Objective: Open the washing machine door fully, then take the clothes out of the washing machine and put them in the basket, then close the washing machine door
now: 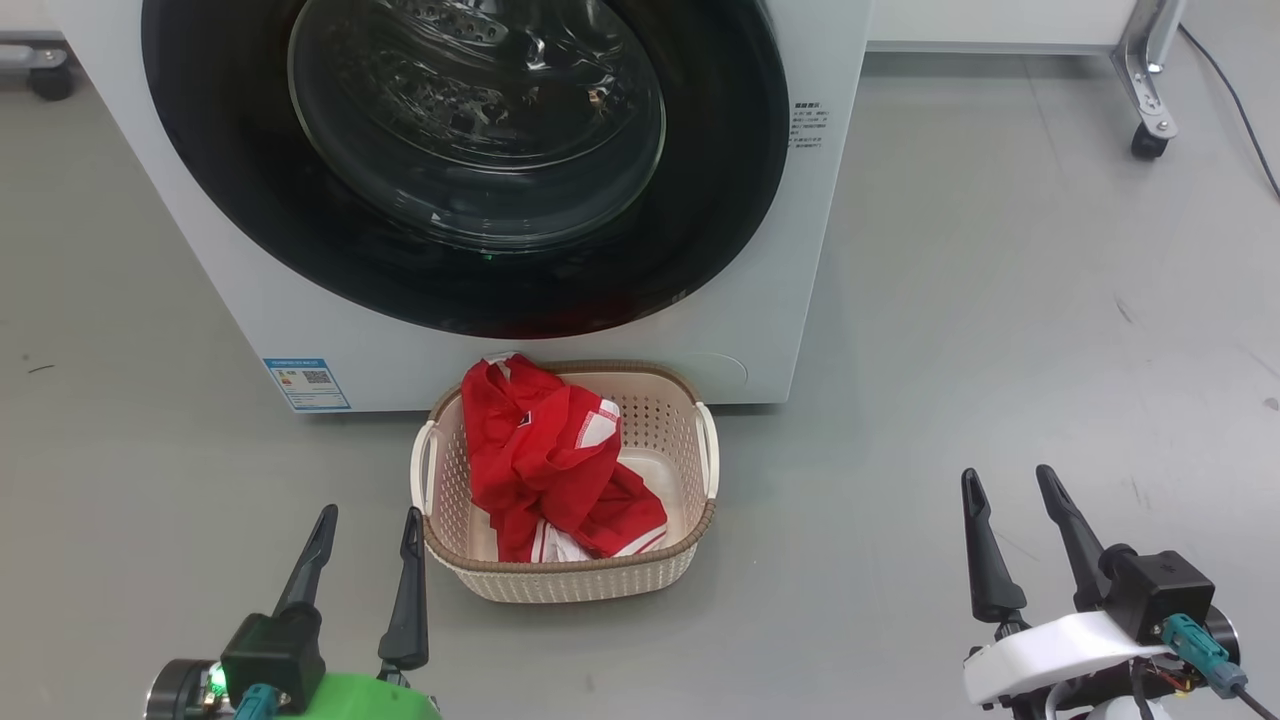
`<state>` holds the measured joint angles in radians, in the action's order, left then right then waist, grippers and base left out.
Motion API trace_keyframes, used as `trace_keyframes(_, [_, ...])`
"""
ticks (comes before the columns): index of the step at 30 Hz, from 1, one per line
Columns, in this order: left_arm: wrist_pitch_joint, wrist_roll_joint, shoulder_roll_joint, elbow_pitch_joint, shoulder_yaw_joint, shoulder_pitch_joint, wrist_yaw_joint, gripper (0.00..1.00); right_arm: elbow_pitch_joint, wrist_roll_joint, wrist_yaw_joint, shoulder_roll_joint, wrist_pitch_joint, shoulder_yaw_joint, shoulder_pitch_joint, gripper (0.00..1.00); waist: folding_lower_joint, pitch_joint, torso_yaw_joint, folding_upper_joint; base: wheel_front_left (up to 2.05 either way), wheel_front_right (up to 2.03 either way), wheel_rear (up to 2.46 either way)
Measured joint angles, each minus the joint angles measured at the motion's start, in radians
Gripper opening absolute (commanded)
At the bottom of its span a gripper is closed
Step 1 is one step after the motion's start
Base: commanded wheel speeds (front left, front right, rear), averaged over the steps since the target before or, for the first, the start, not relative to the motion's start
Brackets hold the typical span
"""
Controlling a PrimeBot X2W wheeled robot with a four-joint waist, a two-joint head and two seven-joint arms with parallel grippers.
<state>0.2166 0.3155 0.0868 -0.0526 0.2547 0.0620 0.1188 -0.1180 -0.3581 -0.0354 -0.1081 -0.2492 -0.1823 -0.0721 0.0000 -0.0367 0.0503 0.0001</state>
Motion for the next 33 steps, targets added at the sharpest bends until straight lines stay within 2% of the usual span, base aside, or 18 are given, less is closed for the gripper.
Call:
trace_keyframes(14, [-0.006, 0.0, 0.0, 0.009, 0.0, 0.001, 0.0, 1.0, 0.039, 0.0, -0.004, -0.002, 0.006, -0.001, -0.022, 1.0, 0.0, -0.002, 0.002, 0.0, 0.0, 0.0, 0.0])
trace_keyframes(15, [-0.006, 0.0, -0.001, 0.006, 0.001, 0.001, 0.0, 0.0, 0.037, 0.0, -0.003, -0.001, 0.006, -0.001, -0.022, 0.0, 0.0, -0.002, 0.002, 0.0, 0.0, 0.0, 0.0])
trace_keyframes(24, [-0.009, 0.023, -0.011, -0.04, 0.011, 0.024, -0.001, 0.0, -0.011, -0.021, -0.001, 0.016, 0.006, -0.006, -0.044, 0.0, 0.0, -0.002, 0.001, 0.0, 0.0, 0.0, 0.0])
trace_keyframes(33, [-0.013, 0.157, -0.013, -0.03, 0.005, 0.031, -0.025, 0.0, -0.008, -0.155, 0.016, 0.021, 0.026, 0.008, -0.044, 0.0, 0.0, 0.002, -0.005, 0.0, 0.0, 0.0, 0.0])
